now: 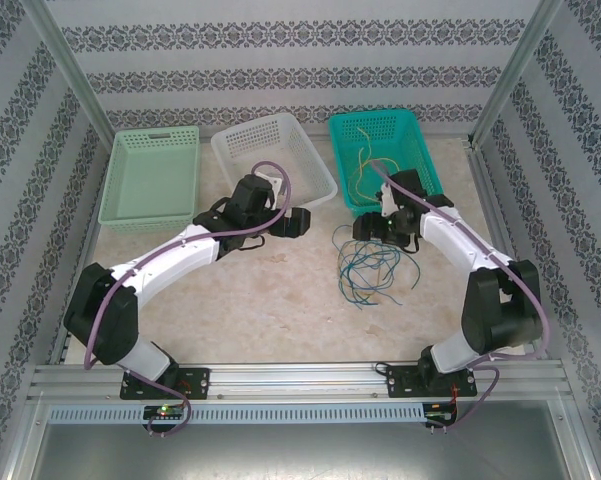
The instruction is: Untangle the cables
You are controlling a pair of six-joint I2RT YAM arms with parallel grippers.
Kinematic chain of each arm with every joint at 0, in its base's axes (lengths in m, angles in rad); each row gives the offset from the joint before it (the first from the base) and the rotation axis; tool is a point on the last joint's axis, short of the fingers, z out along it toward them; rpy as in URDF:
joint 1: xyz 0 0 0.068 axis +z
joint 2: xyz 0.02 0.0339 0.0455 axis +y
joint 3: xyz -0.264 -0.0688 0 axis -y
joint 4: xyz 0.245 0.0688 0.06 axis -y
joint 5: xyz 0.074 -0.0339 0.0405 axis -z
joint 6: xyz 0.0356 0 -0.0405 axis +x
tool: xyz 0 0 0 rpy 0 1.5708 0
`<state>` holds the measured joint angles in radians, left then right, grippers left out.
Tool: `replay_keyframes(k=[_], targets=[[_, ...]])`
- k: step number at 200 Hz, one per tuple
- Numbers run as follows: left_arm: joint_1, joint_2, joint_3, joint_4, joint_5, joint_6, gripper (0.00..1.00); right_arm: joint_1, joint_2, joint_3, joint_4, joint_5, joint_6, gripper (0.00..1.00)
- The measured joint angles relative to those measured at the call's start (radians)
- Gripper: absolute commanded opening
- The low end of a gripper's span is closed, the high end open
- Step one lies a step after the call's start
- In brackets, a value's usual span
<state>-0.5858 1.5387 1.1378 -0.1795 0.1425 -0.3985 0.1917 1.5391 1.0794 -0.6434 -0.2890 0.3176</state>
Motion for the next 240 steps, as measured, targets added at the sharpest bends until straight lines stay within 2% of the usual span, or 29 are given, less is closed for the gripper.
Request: replay_keyframes(k=[30, 58, 70, 99, 115, 141, 193, 240], targets=[[0.0, -0.003, -0.001, 0.0, 0.004, 0.001, 1.0, 0.0, 0.055, 0.004, 0.012, 0.005, 0.032, 0.7], [0.0, -0.026, -0.023, 0.001, 0.003, 0.0, 1.0, 0.0, 0.079, 0.005, 0.014, 0.019, 0.049, 0.57], [0.0, -0.031, -0.029, 0.0, 0.003, 0.0, 0.99, 0.0, 0.09, 0.011, 0.015, 0.024, 0.047, 0.49], [0.0, -0.032, -0.029, 0.0, 0.003, 0.0, 1.0, 0.0, 0.122, 0.023, 0.024, 0.04, 0.054, 0.21], [0.0, -0.032, -0.03, 0.0, 0.003, 0.0, 1.0, 0.0, 0.123, 0.024, 0.026, 0.051, 0.05, 0.15], [0.0, -0.032, -0.03, 0.0, 0.003, 0.0, 1.0, 0.001, 0.122, 0.027, 0.03, 0.079, 0.045, 0.0], [0.0, -0.032, -0.03, 0.0, 0.003, 0.0, 1.0, 0.017, 0.07, 0.027, 0.024, 0.133, 0.008, 0.0], [0.0, -0.031, -0.03, 0.001, 0.006, 0.0, 1.0, 0.12, -0.15, 0.038, 0.052, 0.159, -0.039, 0.0]])
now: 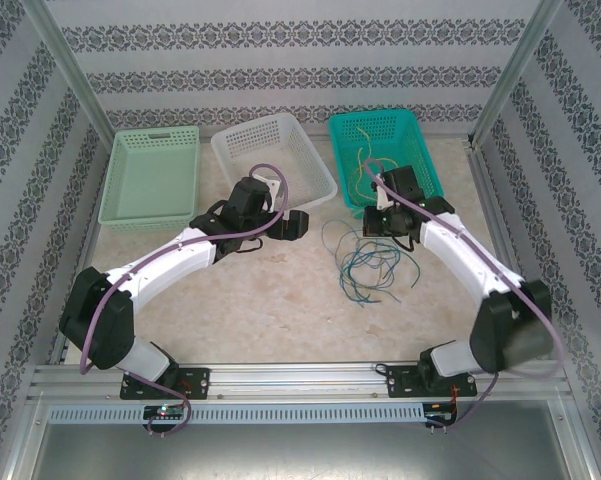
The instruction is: Untangle the cables
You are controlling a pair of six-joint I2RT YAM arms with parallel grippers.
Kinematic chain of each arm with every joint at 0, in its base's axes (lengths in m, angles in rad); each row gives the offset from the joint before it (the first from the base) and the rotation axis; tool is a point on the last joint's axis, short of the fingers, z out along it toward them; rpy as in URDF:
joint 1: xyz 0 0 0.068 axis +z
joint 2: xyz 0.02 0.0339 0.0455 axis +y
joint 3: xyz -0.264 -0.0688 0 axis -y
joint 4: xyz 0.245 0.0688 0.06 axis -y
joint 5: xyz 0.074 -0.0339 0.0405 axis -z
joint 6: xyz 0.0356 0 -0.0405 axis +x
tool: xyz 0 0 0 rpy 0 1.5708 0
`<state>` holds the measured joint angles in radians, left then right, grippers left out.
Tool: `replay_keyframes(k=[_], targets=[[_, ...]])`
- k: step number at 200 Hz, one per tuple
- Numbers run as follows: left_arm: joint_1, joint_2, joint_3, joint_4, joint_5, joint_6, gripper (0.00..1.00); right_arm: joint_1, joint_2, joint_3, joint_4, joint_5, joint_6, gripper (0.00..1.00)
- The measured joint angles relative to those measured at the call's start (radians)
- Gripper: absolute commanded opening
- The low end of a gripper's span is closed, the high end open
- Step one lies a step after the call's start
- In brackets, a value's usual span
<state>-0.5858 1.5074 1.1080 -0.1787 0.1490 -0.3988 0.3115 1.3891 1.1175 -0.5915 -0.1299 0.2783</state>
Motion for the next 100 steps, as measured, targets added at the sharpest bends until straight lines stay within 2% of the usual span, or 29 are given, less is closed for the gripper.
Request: replay_keyframes(k=[48, 100], targets=[[0.0, 0.0, 0.0, 0.004, 0.013, -0.003, 1.0, 0.164, -0.162, 0.032, 0.047, 0.16, -0.113, 0.0], [-0.001, 0.01, 0.0, 0.049, 0.085, -0.006, 1.0, 0.182, -0.338, -0.041, 0.151, 0.274, -0.136, 0.0]])
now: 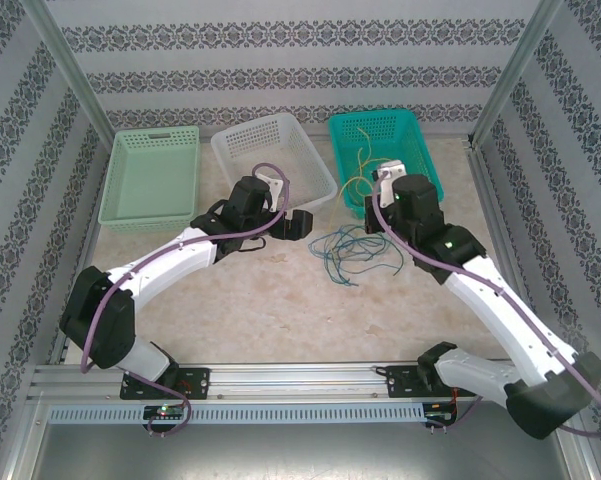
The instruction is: Untangle the cables
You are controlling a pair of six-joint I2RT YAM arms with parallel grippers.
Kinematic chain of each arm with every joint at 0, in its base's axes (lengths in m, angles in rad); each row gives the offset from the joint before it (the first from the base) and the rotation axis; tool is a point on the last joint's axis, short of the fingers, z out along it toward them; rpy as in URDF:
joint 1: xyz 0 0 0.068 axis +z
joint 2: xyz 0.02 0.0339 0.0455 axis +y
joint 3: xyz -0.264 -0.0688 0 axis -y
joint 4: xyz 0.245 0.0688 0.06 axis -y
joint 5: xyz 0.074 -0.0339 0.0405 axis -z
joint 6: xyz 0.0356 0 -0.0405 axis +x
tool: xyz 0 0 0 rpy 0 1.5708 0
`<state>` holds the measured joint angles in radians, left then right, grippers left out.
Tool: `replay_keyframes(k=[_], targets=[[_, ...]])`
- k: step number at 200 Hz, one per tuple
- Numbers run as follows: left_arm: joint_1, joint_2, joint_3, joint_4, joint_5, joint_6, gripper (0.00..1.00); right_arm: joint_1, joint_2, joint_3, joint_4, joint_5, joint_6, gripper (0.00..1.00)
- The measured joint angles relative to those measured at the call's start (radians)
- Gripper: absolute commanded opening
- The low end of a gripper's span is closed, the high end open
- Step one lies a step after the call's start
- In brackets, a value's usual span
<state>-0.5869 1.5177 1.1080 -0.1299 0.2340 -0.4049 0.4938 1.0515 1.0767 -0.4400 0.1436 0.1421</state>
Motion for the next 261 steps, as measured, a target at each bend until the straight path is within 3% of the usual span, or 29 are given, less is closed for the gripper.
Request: replay_keyframes(k=[20, 76, 163, 200, 261], targets=[[-0.003, 0.019, 0.0, 0.024, 0.04, 0.0, 0.97, 0.0, -0.058, -0.029, 0.058, 0.011, 0.009, 0.0], [-0.033, 0.107, 0.044, 0.067, 0.164, 0.012, 0.75, 0.0, -0.122, -0.06, 0.184, 0.008, 0.087, 0.0], [-0.057, 0.144, 0.054, 0.073, 0.213, 0.012, 0.74, -0.019, -0.159, -0.072, 0.321, 0.035, 0.285, 0.0], [-0.079, 0.15, 0.061, 0.093, 0.235, 0.013, 0.65, -0.04, -0.16, -0.108, 0.4, 0.051, 0.384, 0.0], [-0.087, 0.156, 0.064, 0.117, 0.227, 0.012, 0.7, -0.064, -0.161, -0.116, 0.484, 0.031, 0.494, 0.0]])
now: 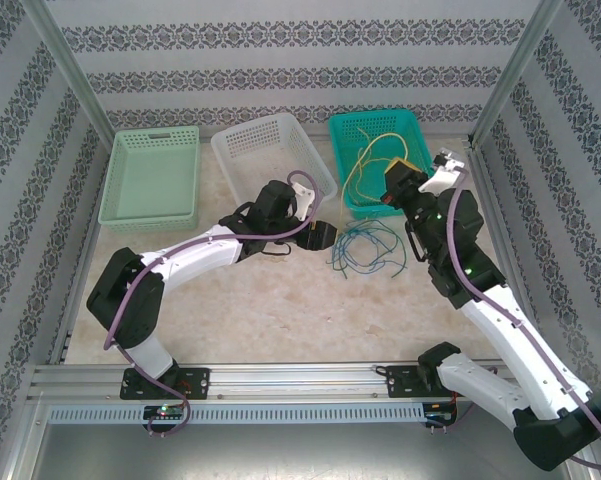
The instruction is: Untangle the cables
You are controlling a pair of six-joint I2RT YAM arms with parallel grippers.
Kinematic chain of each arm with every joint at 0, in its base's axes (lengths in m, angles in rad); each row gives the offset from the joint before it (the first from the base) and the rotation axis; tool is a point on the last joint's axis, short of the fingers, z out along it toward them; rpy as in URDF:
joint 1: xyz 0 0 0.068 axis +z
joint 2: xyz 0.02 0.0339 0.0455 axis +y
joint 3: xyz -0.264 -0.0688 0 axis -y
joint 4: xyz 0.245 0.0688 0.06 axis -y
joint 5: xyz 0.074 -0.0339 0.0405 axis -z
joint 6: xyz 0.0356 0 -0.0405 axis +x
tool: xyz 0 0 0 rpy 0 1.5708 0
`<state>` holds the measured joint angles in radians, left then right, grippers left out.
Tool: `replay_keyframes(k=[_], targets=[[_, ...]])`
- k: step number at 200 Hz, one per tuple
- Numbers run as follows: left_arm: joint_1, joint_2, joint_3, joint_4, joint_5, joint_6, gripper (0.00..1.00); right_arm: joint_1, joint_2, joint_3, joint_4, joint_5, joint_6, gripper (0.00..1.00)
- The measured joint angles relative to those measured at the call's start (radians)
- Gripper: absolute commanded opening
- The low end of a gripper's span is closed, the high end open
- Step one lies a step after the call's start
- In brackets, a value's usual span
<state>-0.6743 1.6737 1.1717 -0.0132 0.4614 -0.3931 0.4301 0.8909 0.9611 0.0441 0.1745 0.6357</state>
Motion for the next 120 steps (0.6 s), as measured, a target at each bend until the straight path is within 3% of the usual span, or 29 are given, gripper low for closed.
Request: replay_keyframes(k=[85, 120], targets=[[0.0, 0.029, 0.078, 0.047, -0.021, 0.0, 0.76, -0.053, 0.008, 0.045, 0.015, -0.098, 0.159, 0.0], [0.0, 0.065, 0.138, 0.076, -0.01, 0.001, 0.65, -0.053, 0.008, 0.044, 0.012, -0.127, 0.178, 0.0]])
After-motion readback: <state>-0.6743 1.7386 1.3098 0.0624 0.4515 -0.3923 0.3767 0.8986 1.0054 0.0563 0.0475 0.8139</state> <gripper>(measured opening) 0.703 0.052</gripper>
